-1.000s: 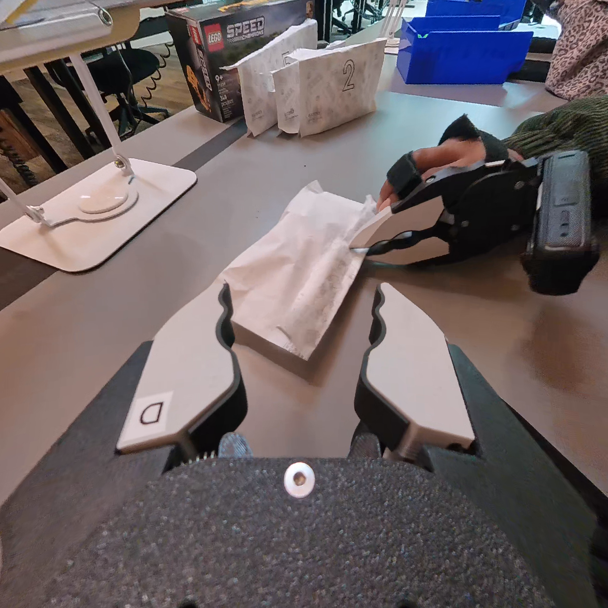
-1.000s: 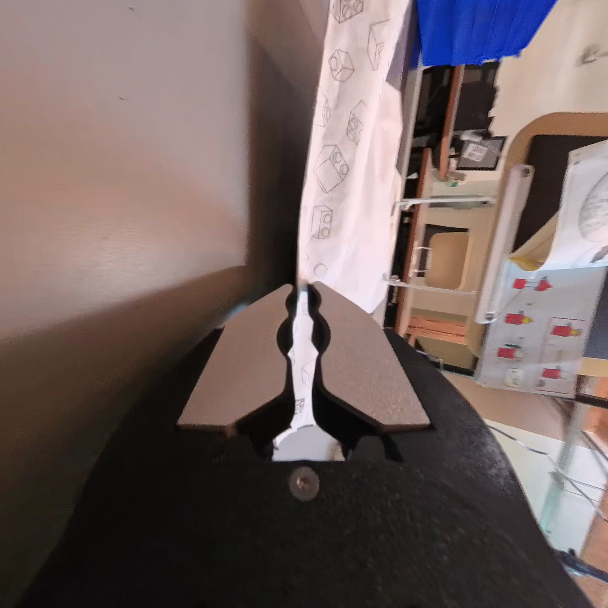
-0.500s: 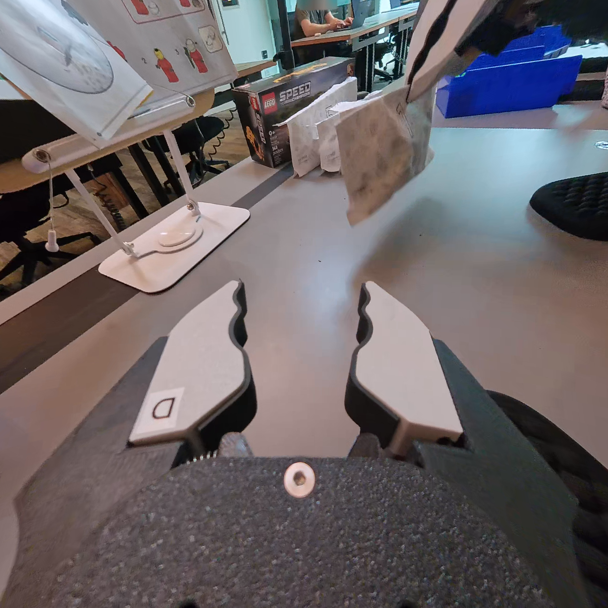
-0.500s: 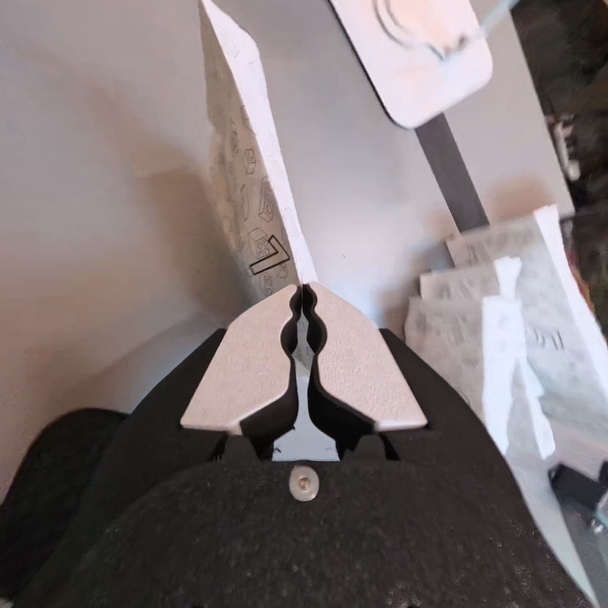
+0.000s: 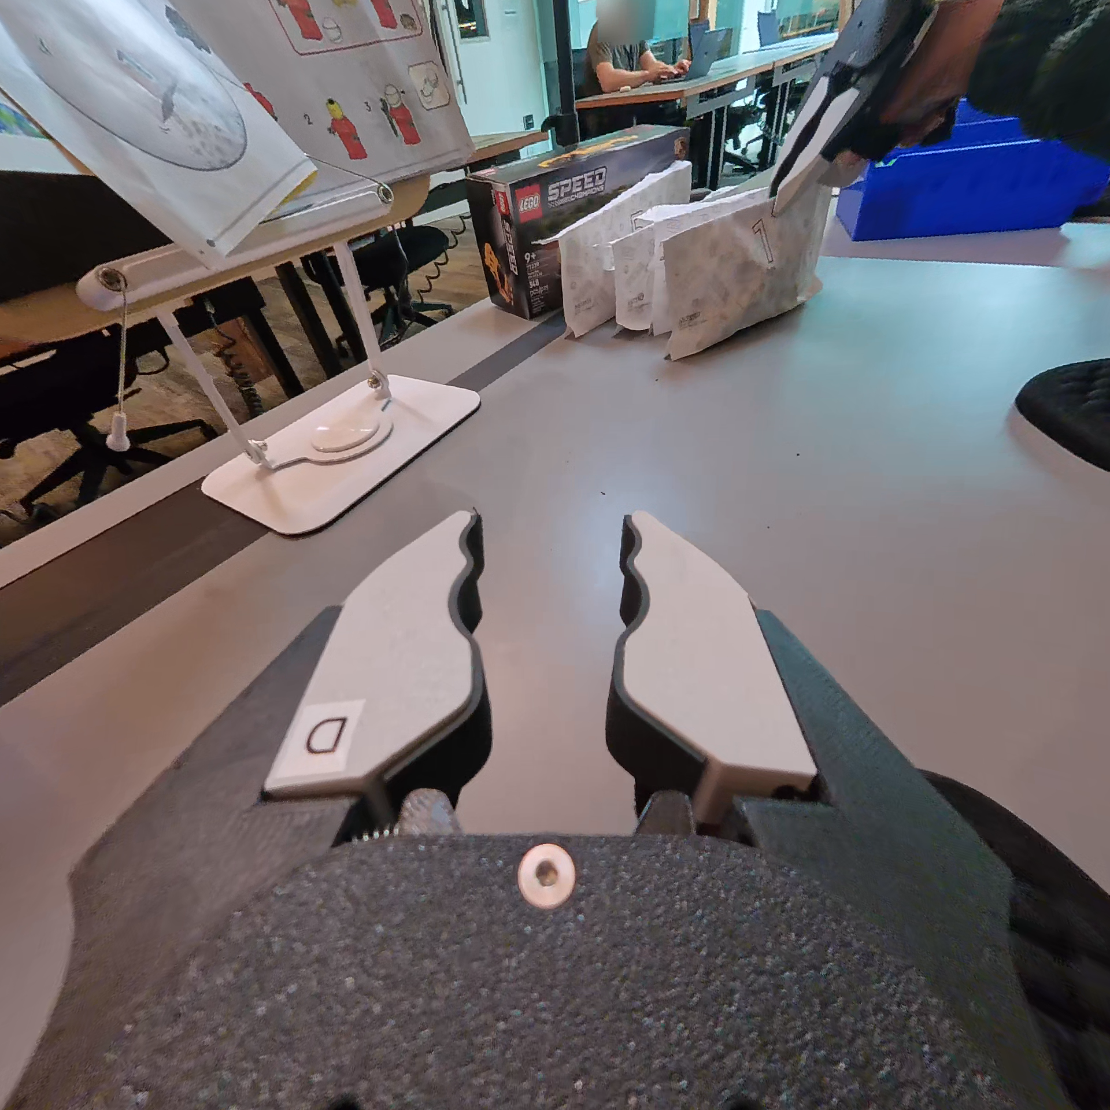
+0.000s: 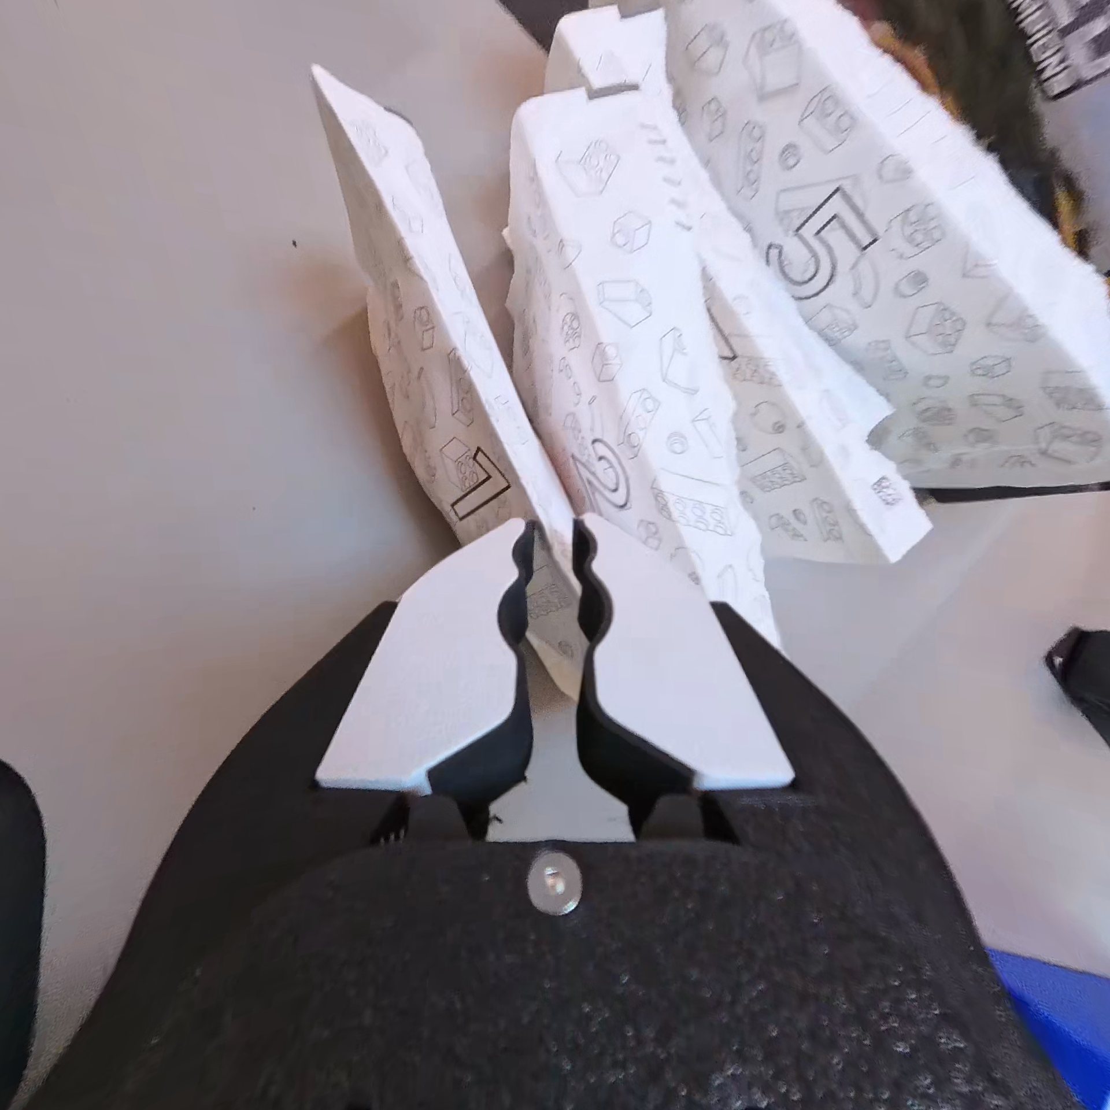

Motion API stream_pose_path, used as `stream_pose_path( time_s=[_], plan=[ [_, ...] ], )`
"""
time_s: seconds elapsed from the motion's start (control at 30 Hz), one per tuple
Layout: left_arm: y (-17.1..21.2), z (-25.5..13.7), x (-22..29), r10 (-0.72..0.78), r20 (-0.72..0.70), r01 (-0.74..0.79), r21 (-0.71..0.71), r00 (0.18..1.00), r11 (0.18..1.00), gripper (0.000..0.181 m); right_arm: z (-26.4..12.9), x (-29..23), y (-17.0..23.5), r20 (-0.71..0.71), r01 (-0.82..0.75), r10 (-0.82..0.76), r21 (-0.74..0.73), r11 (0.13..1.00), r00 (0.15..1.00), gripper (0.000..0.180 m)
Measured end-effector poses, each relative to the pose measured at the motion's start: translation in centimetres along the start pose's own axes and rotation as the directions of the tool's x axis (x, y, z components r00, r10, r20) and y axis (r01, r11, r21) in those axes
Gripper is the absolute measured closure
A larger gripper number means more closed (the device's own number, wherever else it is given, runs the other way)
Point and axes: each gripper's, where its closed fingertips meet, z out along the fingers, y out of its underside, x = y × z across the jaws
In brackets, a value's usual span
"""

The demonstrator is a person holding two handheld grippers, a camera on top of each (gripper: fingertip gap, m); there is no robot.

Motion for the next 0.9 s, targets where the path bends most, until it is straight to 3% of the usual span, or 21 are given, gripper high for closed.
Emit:
stream_pose_path(
  time_s=[0.13, 0.27, 0.37, 0.4, 0.43, 0.47, 0.5, 0.7, 0.83, 0.9],
  plan=[
    [0.5, 0.7, 0.4, -0.005, -0.012, 0.005, -0.009, 1.000, 1.000, 0.137, -1.7, 0.2, -1.1, -0.043, 0.005, 0.000, 0.131, 0.991, 0.999, 0.150],
    [0.6, 0.9, 0.7, -0.011, -0.013, 0.011, -0.011, 1.000, 1.000, 0.140, -5.1, 0.5, -3.3, -0.116, 0.012, 0.031, 0.353, 0.935, 0.993, 0.137],
    [0.5, 0.8, 0.9, -0.041, -0.021, 0.041, -0.012, 0.999, 0.999, 0.155, -7.5, 1.9, -4.4, -0.174, 0.002, 0.093, 0.482, 0.876, 0.980, 0.116],
    [0.3, 0.6, 0.9, -0.042, -0.014, 0.042, -0.003, 0.999, 0.999, 0.174, -7.9, 2.4, -4.4, -0.173, -0.022, 0.123, 0.497, 0.868, 0.977, 0.106],
    [-0.1, 0.3, 0.9, -0.032, -0.007, 0.032, 0.020, 0.999, 0.999, 0.181, -8.3, 2.8, -4.4, -0.173, -0.036, 0.143, 0.505, 0.862, 0.975, 0.115],
    [-0.3, 0.1, 0.9, -0.027, 0.001, 0.027, 0.016, 1.000, 1.000, 0.181, -9.0, 3.4, -4.4, -0.208, -0.011, 0.142, 0.530, 0.848, 0.968, 0.171],
    [-0.5, 0.0, 0.9, -0.017, 0.013, 0.017, 0.011, 1.000, 1.000, 0.181, -9.9, 3.9, -4.7, -0.248, 0.025, 0.144, 0.573, 0.819, 0.958, 0.180],
    [-0.7, 0.2, -0.1, -0.048, 0.065, 0.045, 0.049, 0.997, 0.998, 0.181, -12.5, 7.5, -5.4, -0.307, 0.080, 0.209, 0.715, 0.695, 0.928, 0.180],
    [-0.8, 0.1, -1.8, -0.064, 0.128, 0.056, 0.070, 0.990, 0.996, 0.181, -12.1, 10.5, -5.2, -0.324, 0.077, 0.234, 0.718, 0.692, 0.917, 0.180],
    [-0.6, 0.2, -2.7, -0.088, 0.151, 0.079, 0.067, 0.985, 0.995, 0.181, -11.5, 11.9, -5.1, -0.316, 0.060, 0.243, 0.712, 0.699, 0.917, 0.171]
  ],
)
